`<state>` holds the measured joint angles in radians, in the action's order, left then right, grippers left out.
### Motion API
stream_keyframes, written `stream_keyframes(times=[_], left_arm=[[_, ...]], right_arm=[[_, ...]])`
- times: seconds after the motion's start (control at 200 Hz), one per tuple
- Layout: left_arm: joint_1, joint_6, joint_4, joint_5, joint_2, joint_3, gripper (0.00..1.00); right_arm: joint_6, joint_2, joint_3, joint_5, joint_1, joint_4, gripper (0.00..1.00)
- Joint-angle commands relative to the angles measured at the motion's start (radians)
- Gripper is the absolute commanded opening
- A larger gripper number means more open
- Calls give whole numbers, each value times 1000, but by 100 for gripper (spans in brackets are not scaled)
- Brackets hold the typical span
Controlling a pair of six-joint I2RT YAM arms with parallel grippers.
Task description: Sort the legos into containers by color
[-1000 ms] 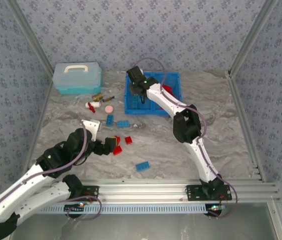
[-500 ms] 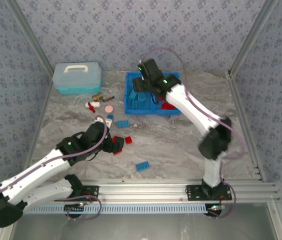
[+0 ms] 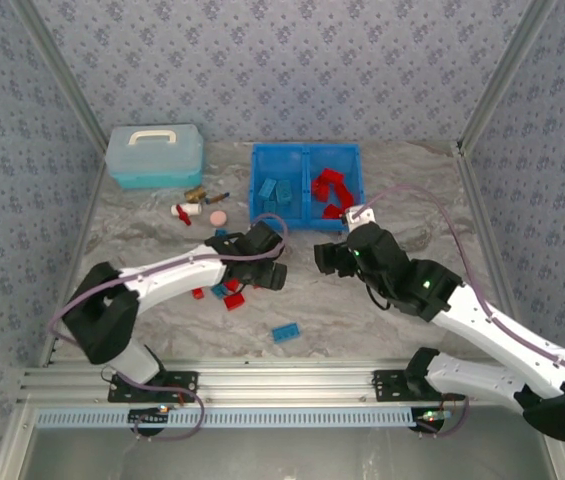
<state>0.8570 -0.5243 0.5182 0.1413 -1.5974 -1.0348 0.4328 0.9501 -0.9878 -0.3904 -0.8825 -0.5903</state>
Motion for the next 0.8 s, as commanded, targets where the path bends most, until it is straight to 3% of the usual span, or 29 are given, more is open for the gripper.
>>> stream_keyframes(times=[0.0,0.22,0.575,0.795], left_arm=[[2,28,-39,38,-51,-20,85],[2,87,-78,41,-104,24,76],[2,72,-102,60,-151,54,45],[9,39,-122,23,-83,72,25]], right_arm=[[53,-34,5,-53,-5,-43,88],[50,-19,0,-48,-7,-37,90],[67,-2,-15,-47,-9,-42,91],[87,-16,-23,-52,-13,-52,91]])
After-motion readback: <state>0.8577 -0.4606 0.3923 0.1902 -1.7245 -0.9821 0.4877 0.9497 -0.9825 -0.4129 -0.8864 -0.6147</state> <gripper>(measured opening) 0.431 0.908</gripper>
